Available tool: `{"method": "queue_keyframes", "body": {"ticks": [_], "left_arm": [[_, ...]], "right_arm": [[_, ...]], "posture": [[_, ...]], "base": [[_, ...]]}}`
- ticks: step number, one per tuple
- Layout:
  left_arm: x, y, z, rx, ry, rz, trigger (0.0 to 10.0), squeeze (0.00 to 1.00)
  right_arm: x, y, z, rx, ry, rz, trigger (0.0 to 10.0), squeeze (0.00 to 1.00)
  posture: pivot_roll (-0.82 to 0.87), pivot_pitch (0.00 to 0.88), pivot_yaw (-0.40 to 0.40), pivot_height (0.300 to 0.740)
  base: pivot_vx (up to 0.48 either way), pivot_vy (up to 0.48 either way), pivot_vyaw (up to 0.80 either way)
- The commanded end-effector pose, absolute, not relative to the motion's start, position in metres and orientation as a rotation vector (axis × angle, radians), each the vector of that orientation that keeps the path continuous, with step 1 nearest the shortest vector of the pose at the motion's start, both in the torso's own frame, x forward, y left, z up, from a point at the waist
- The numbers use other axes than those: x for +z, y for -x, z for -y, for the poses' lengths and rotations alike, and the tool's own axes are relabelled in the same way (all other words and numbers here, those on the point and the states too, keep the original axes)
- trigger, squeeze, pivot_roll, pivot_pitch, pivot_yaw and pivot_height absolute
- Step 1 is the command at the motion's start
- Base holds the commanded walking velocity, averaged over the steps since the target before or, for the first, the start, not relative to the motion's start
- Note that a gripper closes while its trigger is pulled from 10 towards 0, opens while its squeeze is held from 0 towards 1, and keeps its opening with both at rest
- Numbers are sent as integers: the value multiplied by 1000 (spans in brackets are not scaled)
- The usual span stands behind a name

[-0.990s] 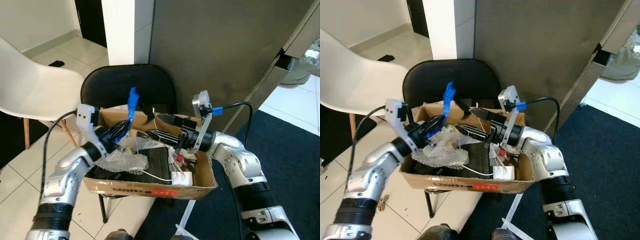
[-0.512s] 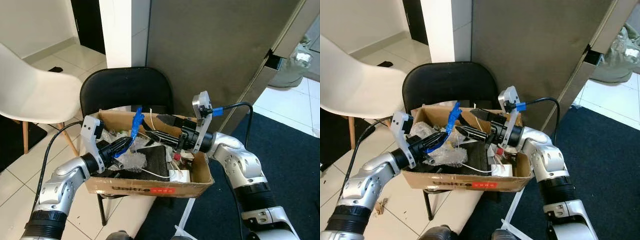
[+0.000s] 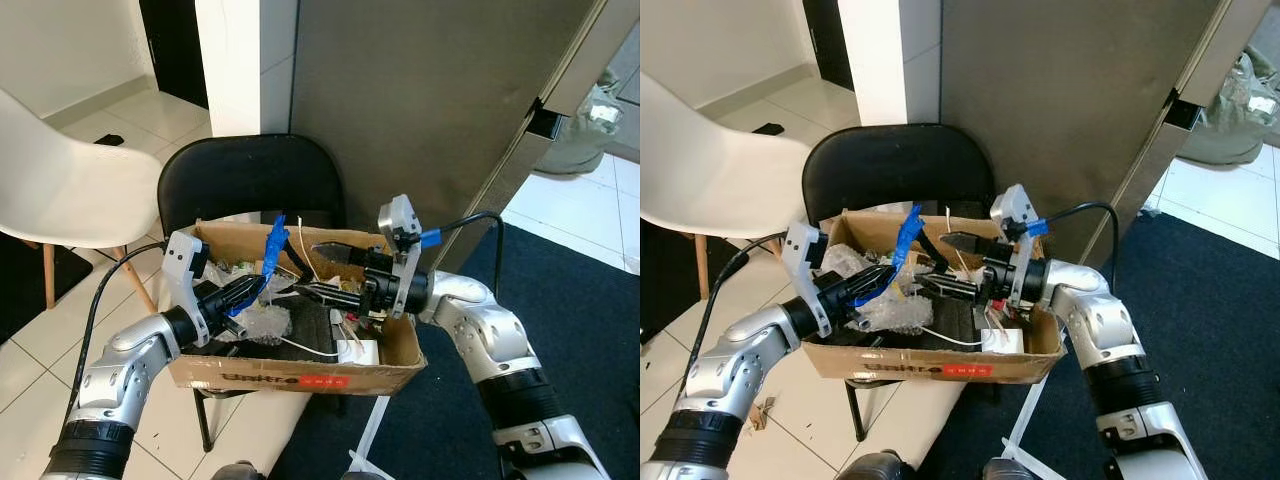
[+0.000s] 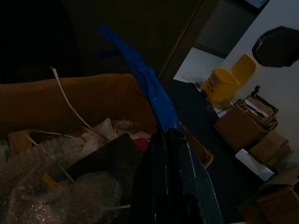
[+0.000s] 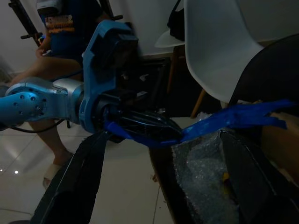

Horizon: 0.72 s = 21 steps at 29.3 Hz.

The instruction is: Picking trash to rubbish bin

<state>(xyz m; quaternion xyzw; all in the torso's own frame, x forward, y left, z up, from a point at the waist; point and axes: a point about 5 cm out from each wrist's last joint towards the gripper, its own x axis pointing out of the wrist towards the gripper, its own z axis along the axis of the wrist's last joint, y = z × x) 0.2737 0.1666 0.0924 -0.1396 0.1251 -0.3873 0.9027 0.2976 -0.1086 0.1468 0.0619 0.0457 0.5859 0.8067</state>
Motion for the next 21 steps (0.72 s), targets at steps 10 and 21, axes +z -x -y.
{"method": "queue_keyframes", "body": {"ticks": [10, 21], "left_arm": [[95, -277, -177, -748, 292, -233, 10000, 1000], [97, -281, -193, -674, 275, -224, 10000, 1000]], "right_arm": [[148, -297, 111, 1253, -113, -81, 10000, 0], [148, -298, 111, 1250, -113, -80, 10000, 0]], "posture": [[15, 0, -51, 740], [14, 0, -50, 740]], "base": [[0, 0, 0], [0, 0, 0]]}}
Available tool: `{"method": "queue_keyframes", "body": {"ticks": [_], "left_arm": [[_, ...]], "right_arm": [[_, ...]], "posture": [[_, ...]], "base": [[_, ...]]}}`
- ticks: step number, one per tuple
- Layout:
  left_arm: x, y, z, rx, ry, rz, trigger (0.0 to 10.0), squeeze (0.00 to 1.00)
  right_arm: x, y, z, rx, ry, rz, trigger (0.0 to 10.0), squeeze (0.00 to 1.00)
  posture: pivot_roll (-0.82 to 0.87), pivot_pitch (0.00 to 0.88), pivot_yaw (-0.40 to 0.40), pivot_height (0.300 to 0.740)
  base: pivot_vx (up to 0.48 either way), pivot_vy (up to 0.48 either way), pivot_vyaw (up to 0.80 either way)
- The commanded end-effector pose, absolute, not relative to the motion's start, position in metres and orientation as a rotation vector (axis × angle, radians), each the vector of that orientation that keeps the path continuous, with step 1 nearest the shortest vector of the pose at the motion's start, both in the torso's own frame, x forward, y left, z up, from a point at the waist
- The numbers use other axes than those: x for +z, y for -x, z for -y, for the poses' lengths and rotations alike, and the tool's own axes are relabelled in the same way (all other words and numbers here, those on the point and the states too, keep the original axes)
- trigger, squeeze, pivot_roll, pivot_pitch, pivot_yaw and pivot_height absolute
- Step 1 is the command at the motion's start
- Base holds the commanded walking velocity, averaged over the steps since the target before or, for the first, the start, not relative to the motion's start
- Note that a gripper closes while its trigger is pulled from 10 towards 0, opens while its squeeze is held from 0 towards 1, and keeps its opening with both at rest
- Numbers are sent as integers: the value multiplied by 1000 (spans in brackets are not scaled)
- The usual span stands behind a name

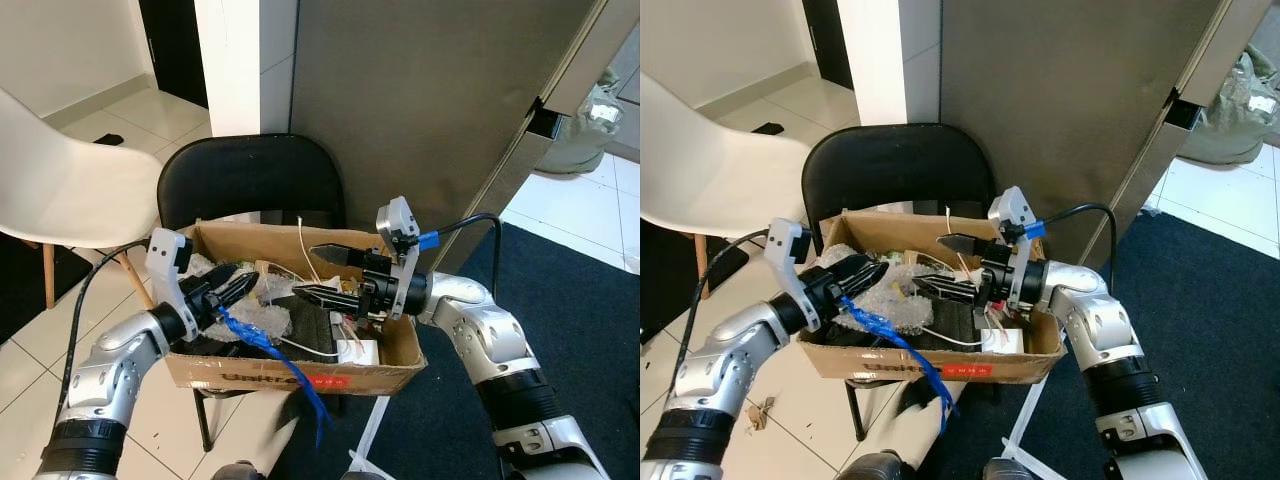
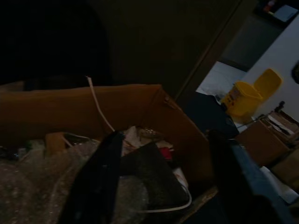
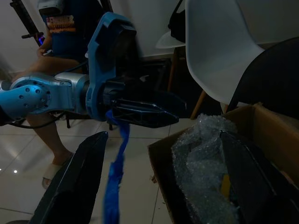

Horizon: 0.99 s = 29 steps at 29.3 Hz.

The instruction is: Picking trash to rubbish bin

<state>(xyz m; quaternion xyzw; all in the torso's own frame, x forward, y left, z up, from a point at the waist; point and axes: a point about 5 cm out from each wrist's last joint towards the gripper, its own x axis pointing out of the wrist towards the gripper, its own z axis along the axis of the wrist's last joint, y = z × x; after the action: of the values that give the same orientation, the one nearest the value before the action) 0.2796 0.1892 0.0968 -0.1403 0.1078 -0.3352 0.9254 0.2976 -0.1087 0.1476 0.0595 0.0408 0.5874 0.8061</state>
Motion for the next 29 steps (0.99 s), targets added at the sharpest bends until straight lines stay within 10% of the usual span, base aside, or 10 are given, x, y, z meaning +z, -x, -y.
{"method": "queue_keyframes", "body": {"ticks": [1, 15, 21, 23, 29], "left_arm": [[97, -282, -195, -666, 274, -221, 10000, 1000], [106, -293, -215, -524, 248, -165, 10000, 1000], [126, -315, -269, -127, 213, -50, 10000, 1000], [128, -315, -280, -79, 182, -59, 10000, 0], [118, -313, -274, -110, 162, -98, 10000, 0]], "right_arm": [[148, -298, 111, 1249, -113, -80, 10000, 0], [149, -298, 112, 1248, -112, -78, 10000, 0], [150, -298, 111, 1248, -114, -77, 10000, 0], [150, -298, 111, 1248, -114, -76, 10000, 0], [150, -298, 111, 1249, -114, -77, 10000, 0]], "posture": [[13, 0, -51, 740], [12, 0, -51, 740], [12, 0, -51, 740], [12, 0, -50, 740], [12, 0, -50, 740]], "base": [[0, 0, 0], [0, 0, 0], [0, 0, 0], [0, 0, 0], [0, 0, 0]]}}
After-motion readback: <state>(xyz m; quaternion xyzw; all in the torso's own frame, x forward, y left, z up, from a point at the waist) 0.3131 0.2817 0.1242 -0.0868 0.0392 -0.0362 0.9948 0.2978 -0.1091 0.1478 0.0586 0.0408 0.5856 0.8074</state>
